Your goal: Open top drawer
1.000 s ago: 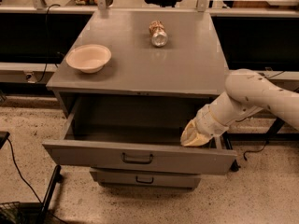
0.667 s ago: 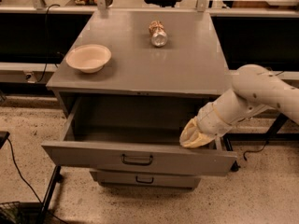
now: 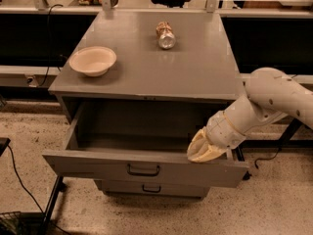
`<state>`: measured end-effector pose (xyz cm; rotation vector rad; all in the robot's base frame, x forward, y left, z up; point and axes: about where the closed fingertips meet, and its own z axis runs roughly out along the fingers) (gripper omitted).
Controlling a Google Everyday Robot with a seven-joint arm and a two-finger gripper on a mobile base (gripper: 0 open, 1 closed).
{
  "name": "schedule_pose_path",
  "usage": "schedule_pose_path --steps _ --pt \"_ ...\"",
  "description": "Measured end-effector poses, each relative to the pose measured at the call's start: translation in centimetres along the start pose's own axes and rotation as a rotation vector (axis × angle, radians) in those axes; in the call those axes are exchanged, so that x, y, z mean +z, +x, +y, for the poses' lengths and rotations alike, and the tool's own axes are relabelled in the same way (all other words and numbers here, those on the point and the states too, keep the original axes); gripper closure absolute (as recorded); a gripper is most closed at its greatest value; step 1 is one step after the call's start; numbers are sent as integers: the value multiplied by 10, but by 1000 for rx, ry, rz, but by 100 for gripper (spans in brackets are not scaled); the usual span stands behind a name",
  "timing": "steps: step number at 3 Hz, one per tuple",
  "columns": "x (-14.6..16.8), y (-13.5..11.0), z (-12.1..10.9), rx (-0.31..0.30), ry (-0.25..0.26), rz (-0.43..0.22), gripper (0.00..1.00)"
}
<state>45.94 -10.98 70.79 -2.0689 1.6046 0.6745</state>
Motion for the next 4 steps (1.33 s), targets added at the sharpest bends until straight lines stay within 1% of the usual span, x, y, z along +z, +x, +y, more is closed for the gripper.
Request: schedule_pose_path --steps 1,2,3,4 --pt "-7 -5 -4 24 53 43 100" --pt "-4 -9 -41 45 141 126 100" --pt "13 -6 -65 60 163 129 100" --pt "36 -5 -81 76 165 116 100"
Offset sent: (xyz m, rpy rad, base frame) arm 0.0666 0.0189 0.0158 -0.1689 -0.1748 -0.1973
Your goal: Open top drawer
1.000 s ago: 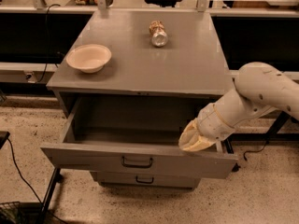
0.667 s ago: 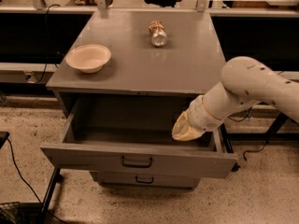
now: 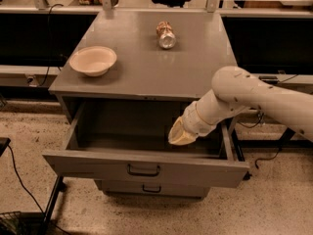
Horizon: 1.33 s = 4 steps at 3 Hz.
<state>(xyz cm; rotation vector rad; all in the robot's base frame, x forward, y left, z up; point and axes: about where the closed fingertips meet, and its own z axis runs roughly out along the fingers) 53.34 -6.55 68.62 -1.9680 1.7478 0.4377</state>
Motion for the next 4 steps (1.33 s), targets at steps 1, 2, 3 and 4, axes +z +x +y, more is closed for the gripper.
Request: schedule_pose_path --steps 1,2,3,4 --pt "25 -7 11 22 -54 18 100" --pt "35 -14 31 36 -122 49 100" --pt "40 -21 56 51 -221 50 100" --pt "29 -32 70 66 -278 2 100"
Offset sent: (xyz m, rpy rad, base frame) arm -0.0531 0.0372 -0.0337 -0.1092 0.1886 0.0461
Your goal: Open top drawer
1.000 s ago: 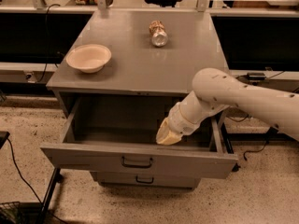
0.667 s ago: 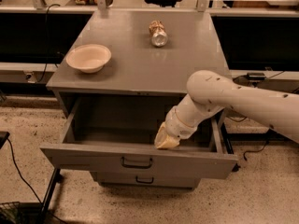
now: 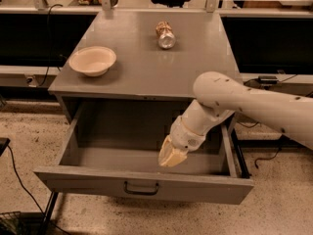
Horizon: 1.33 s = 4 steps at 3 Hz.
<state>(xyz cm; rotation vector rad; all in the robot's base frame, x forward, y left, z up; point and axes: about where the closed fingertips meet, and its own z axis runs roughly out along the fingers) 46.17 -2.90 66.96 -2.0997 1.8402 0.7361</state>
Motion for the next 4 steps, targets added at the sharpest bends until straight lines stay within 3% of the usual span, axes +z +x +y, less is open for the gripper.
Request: schedule_pose_path --steps 1,2,3,4 --pt "-12 -5 4 1 11 -18 100" --pt "-41 0 1 16 123 14 100" --pt "-88 6 -10 70 285 -51 100" --pt "-113 8 -13 110 358 -82 100"
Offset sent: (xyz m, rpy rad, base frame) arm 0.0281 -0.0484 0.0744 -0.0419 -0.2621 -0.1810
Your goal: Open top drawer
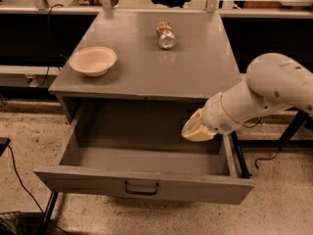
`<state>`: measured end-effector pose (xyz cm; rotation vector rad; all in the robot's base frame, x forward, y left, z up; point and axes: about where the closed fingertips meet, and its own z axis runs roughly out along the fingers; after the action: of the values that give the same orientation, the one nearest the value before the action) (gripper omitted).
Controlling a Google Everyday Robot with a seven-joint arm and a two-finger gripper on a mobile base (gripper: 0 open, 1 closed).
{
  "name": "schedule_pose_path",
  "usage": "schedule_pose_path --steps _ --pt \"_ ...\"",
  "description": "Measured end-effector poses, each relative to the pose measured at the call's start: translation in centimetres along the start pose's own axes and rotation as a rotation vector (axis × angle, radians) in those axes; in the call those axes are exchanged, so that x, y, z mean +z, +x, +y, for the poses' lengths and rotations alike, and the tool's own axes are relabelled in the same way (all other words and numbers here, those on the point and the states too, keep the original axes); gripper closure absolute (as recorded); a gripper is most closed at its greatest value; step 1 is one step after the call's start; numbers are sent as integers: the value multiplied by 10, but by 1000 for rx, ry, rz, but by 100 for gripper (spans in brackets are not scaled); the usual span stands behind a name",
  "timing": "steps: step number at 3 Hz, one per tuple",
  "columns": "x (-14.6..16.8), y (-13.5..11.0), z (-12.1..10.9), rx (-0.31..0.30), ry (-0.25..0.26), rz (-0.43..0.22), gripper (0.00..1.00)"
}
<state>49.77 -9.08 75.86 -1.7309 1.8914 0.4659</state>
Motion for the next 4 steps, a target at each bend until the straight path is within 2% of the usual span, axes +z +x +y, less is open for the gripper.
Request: schedule_pose_path --steps 1,2,3,4 --pt "-11 6 -7 84 38 17 83" --pt "-10 4 -6 98 36 17 52" --pt "-10 3 -5 96 36 17 28" --pt "-12 -4 -4 77 33 11 0"
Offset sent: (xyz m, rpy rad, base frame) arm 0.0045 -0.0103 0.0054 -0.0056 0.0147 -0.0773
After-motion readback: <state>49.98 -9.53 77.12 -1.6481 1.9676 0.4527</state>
